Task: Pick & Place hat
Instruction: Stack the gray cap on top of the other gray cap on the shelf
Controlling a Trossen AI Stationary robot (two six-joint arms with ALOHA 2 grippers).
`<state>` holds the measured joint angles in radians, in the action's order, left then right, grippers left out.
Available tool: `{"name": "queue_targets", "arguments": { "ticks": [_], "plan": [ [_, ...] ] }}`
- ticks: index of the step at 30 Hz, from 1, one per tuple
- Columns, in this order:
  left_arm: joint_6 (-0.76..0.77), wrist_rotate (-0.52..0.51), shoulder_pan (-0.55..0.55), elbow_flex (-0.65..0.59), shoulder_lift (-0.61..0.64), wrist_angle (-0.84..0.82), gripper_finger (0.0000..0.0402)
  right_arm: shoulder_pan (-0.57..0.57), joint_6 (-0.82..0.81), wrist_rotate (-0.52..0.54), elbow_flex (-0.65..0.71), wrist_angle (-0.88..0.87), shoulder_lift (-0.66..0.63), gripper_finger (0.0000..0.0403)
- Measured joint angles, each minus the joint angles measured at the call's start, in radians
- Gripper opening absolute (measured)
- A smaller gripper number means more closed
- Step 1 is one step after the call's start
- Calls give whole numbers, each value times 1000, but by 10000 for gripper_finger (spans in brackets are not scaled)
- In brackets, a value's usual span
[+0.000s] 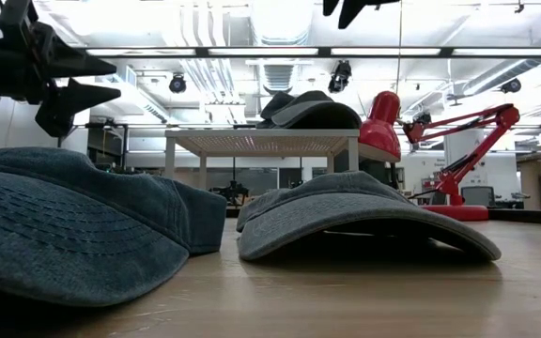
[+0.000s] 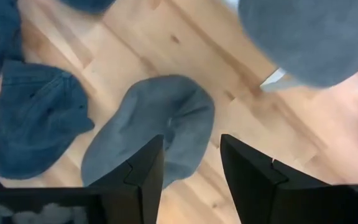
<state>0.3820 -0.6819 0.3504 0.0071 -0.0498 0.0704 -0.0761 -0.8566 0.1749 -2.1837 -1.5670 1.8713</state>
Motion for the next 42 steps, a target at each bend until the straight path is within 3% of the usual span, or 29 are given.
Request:
{"name": "queue_targets", "arguments": {
  "ticks": [5, 14, 25, 36, 42],
  "plan": [
    [-97, 0, 0, 0, 0, -1, 204, -49, -81, 0, 39, 0, 0, 178],
    [-121, 2, 0, 0, 0, -2, 204, -111, -227, 0, 193, 19, 0, 220],
    [-92, 203, 0, 0, 0, -4, 204, -146, -403, 0, 394, 248, 2, 268],
    [-92, 206, 0, 0, 0, -5, 204, -158, -506, -3, 524, 338, 2, 309],
    [-92, 206, 0, 0, 0, -5, 204, -162, -521, -10, 572, 482, 2, 320]
  ]
}}
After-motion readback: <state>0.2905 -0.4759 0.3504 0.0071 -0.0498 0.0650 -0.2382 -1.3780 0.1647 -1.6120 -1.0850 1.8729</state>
